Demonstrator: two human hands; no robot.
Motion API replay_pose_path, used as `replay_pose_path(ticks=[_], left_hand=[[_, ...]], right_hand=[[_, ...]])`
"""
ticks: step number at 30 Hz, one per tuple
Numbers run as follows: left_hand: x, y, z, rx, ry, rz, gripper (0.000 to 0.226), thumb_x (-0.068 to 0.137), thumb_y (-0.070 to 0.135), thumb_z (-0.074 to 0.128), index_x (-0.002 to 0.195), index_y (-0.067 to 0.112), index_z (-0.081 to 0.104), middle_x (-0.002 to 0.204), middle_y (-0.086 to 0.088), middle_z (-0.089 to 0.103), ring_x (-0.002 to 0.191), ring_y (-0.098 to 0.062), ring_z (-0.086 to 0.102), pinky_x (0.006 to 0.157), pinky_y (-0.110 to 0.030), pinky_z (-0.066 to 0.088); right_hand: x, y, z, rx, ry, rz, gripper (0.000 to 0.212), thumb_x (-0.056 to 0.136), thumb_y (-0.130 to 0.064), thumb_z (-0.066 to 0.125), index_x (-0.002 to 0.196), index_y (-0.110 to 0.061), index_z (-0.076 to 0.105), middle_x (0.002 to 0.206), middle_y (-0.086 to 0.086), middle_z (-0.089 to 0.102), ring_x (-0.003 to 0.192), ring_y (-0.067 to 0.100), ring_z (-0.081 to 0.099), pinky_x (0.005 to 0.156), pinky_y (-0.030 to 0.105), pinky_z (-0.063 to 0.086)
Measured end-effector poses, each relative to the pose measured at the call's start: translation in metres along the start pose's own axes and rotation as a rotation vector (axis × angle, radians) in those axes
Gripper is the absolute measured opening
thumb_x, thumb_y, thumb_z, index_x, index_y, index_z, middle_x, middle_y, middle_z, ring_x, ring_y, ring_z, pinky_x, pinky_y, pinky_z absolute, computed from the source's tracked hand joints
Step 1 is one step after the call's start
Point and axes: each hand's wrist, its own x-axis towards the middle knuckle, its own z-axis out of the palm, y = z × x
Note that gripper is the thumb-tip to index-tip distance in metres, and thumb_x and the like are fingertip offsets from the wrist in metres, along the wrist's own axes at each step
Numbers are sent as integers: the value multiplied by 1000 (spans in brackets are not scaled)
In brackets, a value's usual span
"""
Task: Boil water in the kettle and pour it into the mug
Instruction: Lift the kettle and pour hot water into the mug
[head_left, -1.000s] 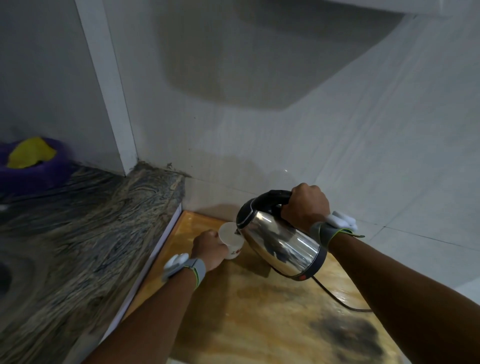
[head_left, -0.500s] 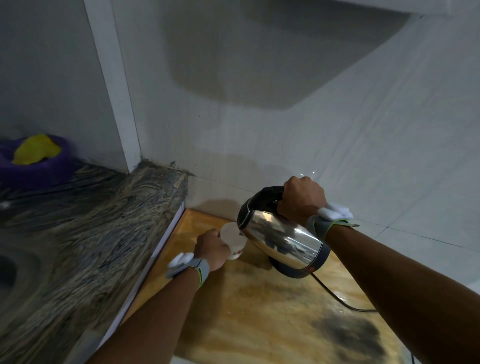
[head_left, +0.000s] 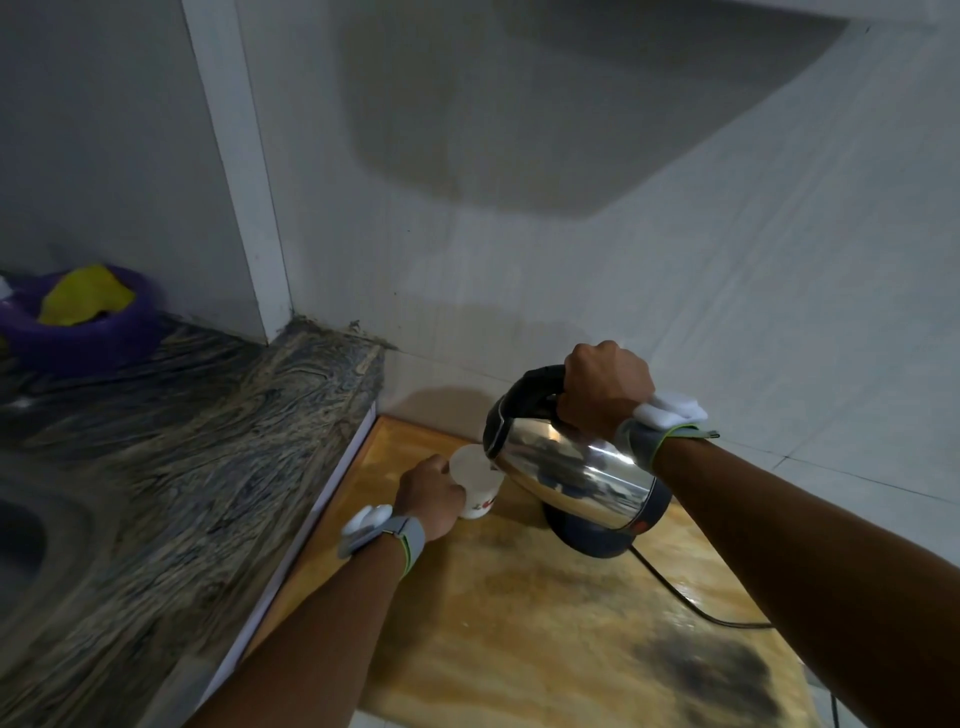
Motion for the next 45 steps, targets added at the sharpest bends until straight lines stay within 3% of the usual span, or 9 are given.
replay_pose_path(ticks=[5, 11, 15, 22, 27, 30, 33, 37, 45], left_hand=[[3, -1, 1, -7, -13, 4, 28, 97, 13, 57, 124, 8, 63, 122, -21, 67, 108, -42, 66, 92, -50, 60], [8, -3, 2, -9, -13, 6, 30, 98, 13, 57, 127, 6, 61, 123, -23, 67, 110, -43, 67, 92, -48, 60], [11, -4, 2, -5, -19, -4, 29, 98, 13, 58, 127, 8, 61, 122, -22, 67, 108, -42, 66, 78, -37, 51], [12, -4, 1, -63, -22, -41, 30, 96, 10, 60, 126, 11, 63, 121, -20, 68, 110, -42, 67, 76, -33, 47], [11, -3, 1, -78, -22, -49, 27, 96, 11, 59, 122, 10, 62, 117, -23, 70, 108, -43, 68, 77, -37, 52], [11, -3, 0, -80, -28, -51, 26, 95, 11, 59, 121, 10, 62, 116, -23, 70, 107, -43, 69, 85, -43, 58], [11, -3, 0, -60, -29, -41, 26, 96, 13, 59, 121, 9, 62, 115, -22, 70, 105, -42, 69, 82, -42, 57], [11, -3, 0, -34, -18, -26, 24, 96, 16, 61, 119, 9, 63, 112, -20, 70, 101, -41, 68, 77, -41, 55], [10, -5, 1, -52, -20, -31, 30, 96, 16, 60, 125, 12, 63, 116, -22, 71, 104, -41, 70, 87, -46, 60]], right_hand=[[4, -2, 3, -35, 17, -38, 36, 60, -34, 64, 52, -21, 31, 51, -2, 35, 39, 17, 33, 42, 21, 20], [10, -6, 3, -60, 53, -38, 40, 54, -34, 65, 50, -22, 26, 49, -3, 28, 37, 16, 25, 43, 20, 14], [12, -8, 1, -76, 47, -48, 45, 54, -33, 69, 50, -22, 26, 48, -4, 29, 36, 15, 26, 43, 18, 15], [15, -9, 2, -86, 50, -68, 44, 58, -33, 69, 52, -22, 27, 49, -4, 30, 38, 15, 27, 44, 20, 15], [18, -9, 4, -79, 44, -77, 43, 57, -33, 68, 52, -23, 26, 49, -4, 30, 38, 15, 28, 45, 23, 25], [18, -10, 5, -75, 69, -82, 42, 52, -35, 67, 52, -22, 27, 48, -5, 28, 36, 14, 25, 43, 19, 17], [19, -11, 7, -72, 121, -86, 44, 47, -36, 66, 51, -23, 23, 47, -6, 21, 35, 13, 17, 44, 17, 12], [19, -11, 7, -79, 149, -96, 49, 44, -36, 64, 51, -22, 18, 48, -5, 18, 36, 14, 13, 45, 20, 20], [20, -9, 3, -94, 81, -113, 31, 53, -36, 65, 58, -21, 38, 50, -4, 27, 38, 15, 23, 44, 23, 24]])
